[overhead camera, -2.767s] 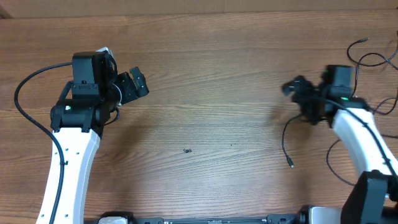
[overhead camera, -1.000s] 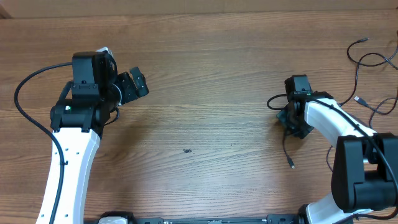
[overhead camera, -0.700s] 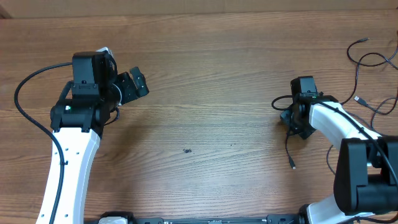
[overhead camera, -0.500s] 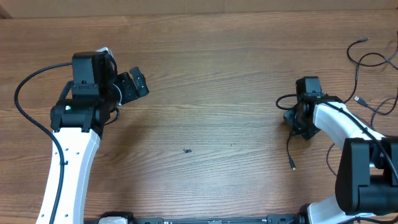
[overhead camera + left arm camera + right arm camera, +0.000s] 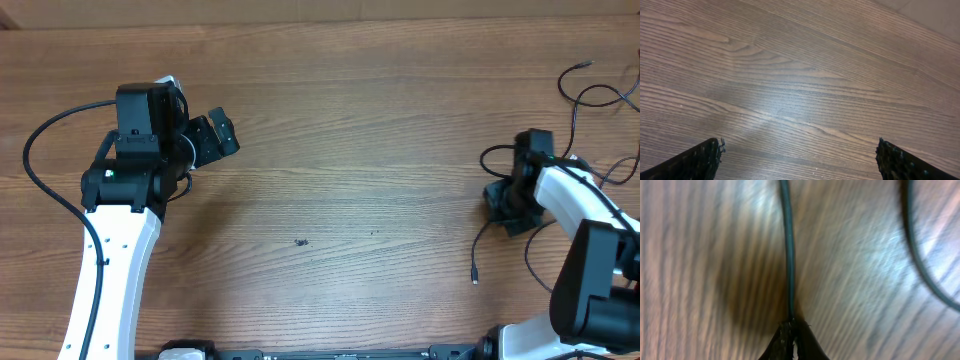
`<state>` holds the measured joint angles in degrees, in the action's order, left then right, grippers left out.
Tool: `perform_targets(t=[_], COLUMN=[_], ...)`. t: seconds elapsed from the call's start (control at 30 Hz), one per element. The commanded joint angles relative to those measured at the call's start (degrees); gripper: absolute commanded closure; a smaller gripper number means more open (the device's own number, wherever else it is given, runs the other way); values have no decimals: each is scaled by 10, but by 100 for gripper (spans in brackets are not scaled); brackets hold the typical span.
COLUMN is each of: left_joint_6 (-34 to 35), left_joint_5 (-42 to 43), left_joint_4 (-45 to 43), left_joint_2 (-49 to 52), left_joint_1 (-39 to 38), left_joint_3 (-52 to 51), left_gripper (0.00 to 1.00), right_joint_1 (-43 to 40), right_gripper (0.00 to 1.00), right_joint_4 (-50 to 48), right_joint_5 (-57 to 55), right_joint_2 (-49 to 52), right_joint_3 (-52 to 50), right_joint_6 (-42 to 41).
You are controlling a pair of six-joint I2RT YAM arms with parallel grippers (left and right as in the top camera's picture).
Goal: Untangle cables
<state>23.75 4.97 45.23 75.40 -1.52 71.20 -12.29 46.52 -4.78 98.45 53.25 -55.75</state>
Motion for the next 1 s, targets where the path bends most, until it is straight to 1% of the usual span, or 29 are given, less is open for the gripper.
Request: perform_targets(t=[0.0, 0.27, 0.53, 0.77, 0.97], left_joint_6=[-10, -10, -10, -10, -10], left_joint_5=[6, 6, 6, 6, 6], left_joint_4=[0, 0, 0, 0, 0], left_joint_2=[3, 3, 3, 3, 3], left_joint_1=[0, 0, 0, 0, 0], left_joint_3=[12, 12, 12, 12, 12], left_gripper=[0, 0, 1, 0, 1], right_joint_1=[-60, -141, -210, -248, -258], right_gripper=[96, 96, 96, 96, 96], right_joint_4=[16, 7, -26, -74, -114], right_joint_5=[-72, -111, -104, -104, -108], right_joint_2=[26, 26, 26, 26, 26], right_joint_3=[-34, -34, -34, -34, -34], right_joint_6=[-13, -13, -12, 3, 24])
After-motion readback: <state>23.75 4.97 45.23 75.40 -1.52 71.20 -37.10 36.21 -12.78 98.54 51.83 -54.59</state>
